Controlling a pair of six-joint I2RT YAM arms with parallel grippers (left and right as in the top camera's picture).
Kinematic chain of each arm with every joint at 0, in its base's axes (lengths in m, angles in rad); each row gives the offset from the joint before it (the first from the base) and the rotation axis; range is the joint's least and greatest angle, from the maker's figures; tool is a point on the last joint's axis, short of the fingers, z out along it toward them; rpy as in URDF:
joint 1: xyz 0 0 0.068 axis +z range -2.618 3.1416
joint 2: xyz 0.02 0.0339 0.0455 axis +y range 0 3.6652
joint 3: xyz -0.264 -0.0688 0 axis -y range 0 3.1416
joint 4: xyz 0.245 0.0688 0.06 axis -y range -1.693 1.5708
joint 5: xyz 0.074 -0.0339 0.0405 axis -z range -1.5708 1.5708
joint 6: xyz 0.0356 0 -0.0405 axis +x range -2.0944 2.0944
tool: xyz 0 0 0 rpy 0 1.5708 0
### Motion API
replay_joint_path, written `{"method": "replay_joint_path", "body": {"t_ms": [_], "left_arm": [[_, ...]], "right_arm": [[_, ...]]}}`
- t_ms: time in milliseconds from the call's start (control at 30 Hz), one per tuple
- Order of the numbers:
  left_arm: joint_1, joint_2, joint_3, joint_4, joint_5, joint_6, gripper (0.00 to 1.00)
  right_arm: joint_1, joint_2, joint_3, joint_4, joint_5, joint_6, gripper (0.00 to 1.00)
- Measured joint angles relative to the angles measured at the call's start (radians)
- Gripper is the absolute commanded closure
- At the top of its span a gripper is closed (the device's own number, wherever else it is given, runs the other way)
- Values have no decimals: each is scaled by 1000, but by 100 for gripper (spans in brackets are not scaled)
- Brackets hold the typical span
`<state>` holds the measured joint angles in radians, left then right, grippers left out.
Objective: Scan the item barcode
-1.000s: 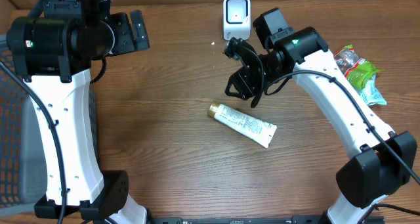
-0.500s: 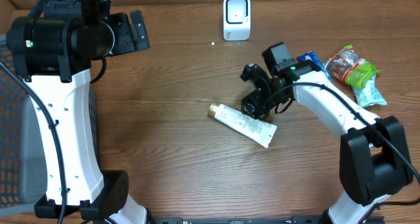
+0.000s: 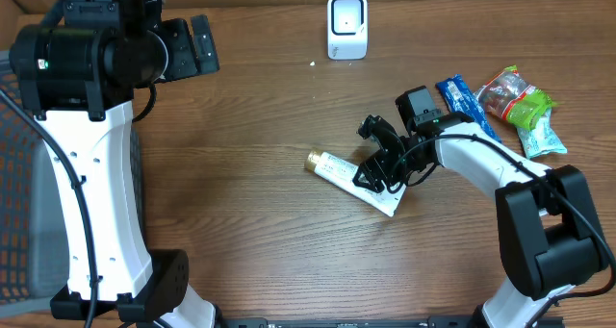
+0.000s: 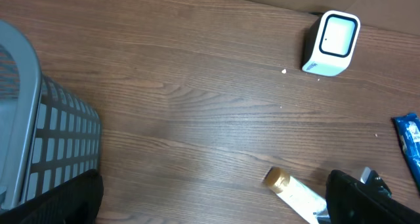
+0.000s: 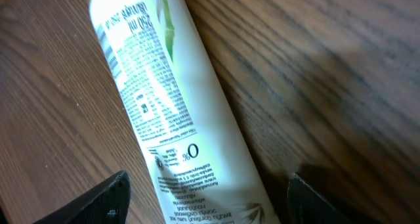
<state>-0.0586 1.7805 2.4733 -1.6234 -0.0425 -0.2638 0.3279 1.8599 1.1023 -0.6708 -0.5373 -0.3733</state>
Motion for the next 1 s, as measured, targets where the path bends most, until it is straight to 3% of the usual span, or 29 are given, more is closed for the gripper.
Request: {"method": "replay_joint_path", "body": {"t_ms": [267,500,733,1000], "left_arm": [[0,0,0,0,0,0,0],[0,0,0,0,0,0,0],[0,0,0,0,0,0,0],[0,0,0,0,0,0,0]], "right_arm": [[5,0,-66,89,-22,60,32],[18,0,-108,194,-29,166,57],[20,-6,-146,211,-66,252,69],[43,-14,-168,234,-81,327,66]]}}
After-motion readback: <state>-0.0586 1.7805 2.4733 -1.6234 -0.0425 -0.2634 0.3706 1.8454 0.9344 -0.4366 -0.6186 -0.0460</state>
